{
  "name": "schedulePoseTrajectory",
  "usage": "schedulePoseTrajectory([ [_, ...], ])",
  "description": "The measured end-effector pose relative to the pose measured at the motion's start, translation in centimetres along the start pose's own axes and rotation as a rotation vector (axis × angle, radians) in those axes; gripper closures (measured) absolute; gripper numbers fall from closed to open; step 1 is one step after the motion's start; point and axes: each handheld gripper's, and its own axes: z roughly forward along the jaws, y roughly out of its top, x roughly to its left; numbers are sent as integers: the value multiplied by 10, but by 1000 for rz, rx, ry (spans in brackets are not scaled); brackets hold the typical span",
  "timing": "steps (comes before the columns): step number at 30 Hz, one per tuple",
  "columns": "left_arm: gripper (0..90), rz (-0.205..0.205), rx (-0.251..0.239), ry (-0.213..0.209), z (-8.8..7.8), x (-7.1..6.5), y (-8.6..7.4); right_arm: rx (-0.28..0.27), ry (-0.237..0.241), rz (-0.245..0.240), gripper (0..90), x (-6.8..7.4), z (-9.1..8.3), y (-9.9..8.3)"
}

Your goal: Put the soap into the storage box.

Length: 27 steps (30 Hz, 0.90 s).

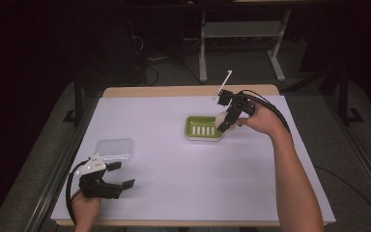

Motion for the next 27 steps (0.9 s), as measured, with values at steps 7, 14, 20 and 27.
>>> schedulePoseTrajectory([
  [7,131,5,3,-1,0,0,0,1,-5,-35,226,2,0,18],
  [14,131,3,0,-4,0,0,0,-10,-7,-55,226,2,2,33],
  [20,131,4,2,-3,0,0,0,0,-7,-59,226,1,12,40],
  [27,131,-2,0,-4,0,-1,0,12,-3,-50,226,-3,24,45],
])
